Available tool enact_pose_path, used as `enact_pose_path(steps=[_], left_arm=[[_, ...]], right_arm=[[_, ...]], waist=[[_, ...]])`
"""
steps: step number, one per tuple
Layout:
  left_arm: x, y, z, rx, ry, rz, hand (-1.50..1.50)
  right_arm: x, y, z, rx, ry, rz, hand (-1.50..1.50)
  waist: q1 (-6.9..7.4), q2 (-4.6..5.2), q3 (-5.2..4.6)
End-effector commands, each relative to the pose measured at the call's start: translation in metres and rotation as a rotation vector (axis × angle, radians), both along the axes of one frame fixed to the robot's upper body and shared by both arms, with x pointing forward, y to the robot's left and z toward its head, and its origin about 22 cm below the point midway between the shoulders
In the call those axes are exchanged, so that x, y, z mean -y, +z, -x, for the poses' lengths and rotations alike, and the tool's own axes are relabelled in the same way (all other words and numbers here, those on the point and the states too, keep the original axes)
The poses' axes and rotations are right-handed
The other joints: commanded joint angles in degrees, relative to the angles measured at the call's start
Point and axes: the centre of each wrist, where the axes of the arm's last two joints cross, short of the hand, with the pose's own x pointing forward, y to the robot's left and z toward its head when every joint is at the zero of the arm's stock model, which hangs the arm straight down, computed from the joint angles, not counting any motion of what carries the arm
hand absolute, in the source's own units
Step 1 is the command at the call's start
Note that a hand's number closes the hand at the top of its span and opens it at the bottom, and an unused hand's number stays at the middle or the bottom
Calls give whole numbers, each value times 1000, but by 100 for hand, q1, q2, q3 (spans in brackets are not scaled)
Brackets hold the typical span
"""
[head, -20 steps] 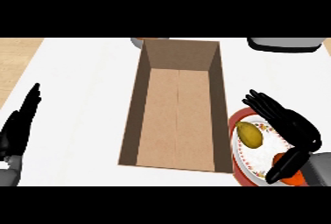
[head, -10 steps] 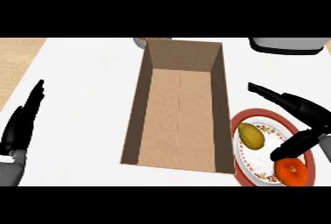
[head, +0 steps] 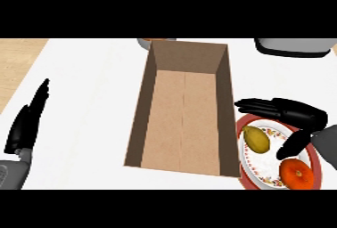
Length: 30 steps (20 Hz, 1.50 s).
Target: Pick the lemon from the plate and place it in the cardboard box
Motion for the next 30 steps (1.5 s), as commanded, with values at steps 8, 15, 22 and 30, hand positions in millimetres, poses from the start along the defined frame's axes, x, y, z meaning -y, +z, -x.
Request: enact_pose_path(steps=[8,15,22,30], left_arm=[[-4,-4,4,-16,12,-2,0],[-8,-16,5,-22,52,-8,0],[-17,-3,1,-10,57,-2,0],[-8,-14,12,-9,62,-16,0]], right_arm=[[-14,-51,-24,-33,221,52,-150],[-14,-55,-34,-28,259,51,-150],[-4,-61,-25,-63,322,1,-150],[-20,-49,-28,-53,377,17,-150]], waist=[[-100,-62,-7],[-245,-75,-18],[-277,-82,-16],[-342,-128,-25]])
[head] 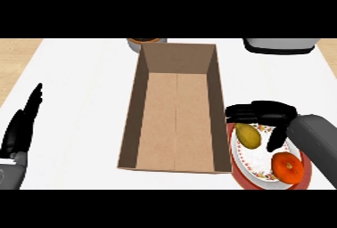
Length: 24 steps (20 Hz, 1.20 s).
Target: Pick the lemon from the plate and place it in the cardboard box
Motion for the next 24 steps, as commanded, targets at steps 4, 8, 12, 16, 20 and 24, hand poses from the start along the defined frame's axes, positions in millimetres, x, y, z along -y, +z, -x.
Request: enact_pose_path(steps=[4,8,12,16,20,24], left_arm=[[-16,2,-2,4,20,-6,0],[-3,0,8,-8,27,-4,0],[-18,1,10,-1,-12,6,0],[-11,-5,-4,1,33,3,0],[-17,3,1,-15,24,9,0],[-2,0,-9,-1,13,-16,0]], right_arm=[[8,-8,2,-87,150,-5,-150],[-12,-19,4,-116,136,53,-150],[-30,-30,0,-95,99,24,150],[-23,-29,0,42,38,-108,150],[-39,-36,3,107,-11,-163,150],[-7,-12,-24,197,-144,-83,150]], waist=[[-83,-12,-6],[-67,-30,-5],[-66,-24,-5],[-112,-11,-4],[-107,-30,-4],[-41,4,0]])
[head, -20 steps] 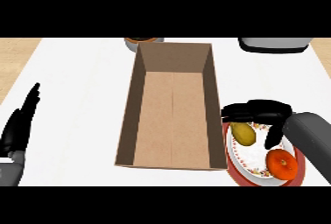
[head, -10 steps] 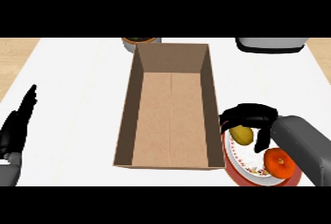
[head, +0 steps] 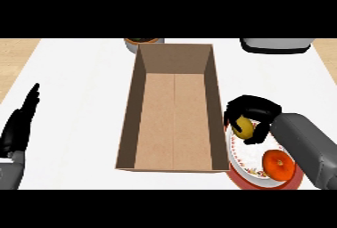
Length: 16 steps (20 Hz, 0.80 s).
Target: Pick the lemon from the plate and place it in the cardboard box
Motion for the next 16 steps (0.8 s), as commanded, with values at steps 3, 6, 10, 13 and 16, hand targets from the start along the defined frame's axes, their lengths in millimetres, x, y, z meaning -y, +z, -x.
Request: enact_pose_path(steps=[3,6,10,13,16], left_arm=[[7,4,-5,9,-28,-6,0],[10,6,1,7,-33,8,0],[2,2,5,19,-36,-6,0],[1,-5,3,9,1,-19,0],[7,-3,2,5,-3,-10,0]], right_arm=[[33,38,-32,166,-197,158,150],[54,78,-49,254,-315,187,150],[79,102,-52,371,-378,130,150],[74,126,-61,421,-370,-16,150],[51,142,-70,519,-282,-151,150]], waist=[[163,69,25],[232,67,28],[254,94,31],[109,57,23],[55,18,23]])
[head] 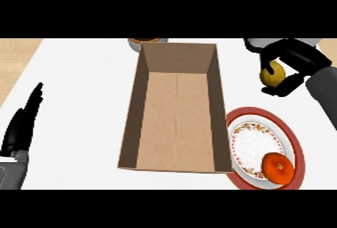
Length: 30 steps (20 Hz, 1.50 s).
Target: Pick the lemon from the plate and place it in the cardboard box
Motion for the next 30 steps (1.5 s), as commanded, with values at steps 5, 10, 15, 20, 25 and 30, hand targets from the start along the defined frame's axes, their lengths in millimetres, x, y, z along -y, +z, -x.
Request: enact_pose_path(steps=[5,10,15,20,25,30], left_arm=[[-11,2,8,-6,19,12,0],[2,-1,5,0,23,11,0],[-20,0,21,-8,35,-5,0],[-4,-3,16,-21,28,-9,0],[-12,-6,16,-1,32,-8,0],[6,-10,15,-16,25,7,0]], right_arm=[[-41,42,-16,82,224,-165,150],[-69,55,-20,-20,303,-234,150],[-138,60,-21,-147,306,-294,150],[-184,87,-11,-237,309,-296,150],[-261,59,9,-326,283,-325,150],[-297,53,17,-352,259,-278,150]], waist=[[-116,-73,-11],[-151,-72,-12],[-164,-106,-14],[-228,-115,-13],[-173,-85,-14],[-113,-55,-12]])
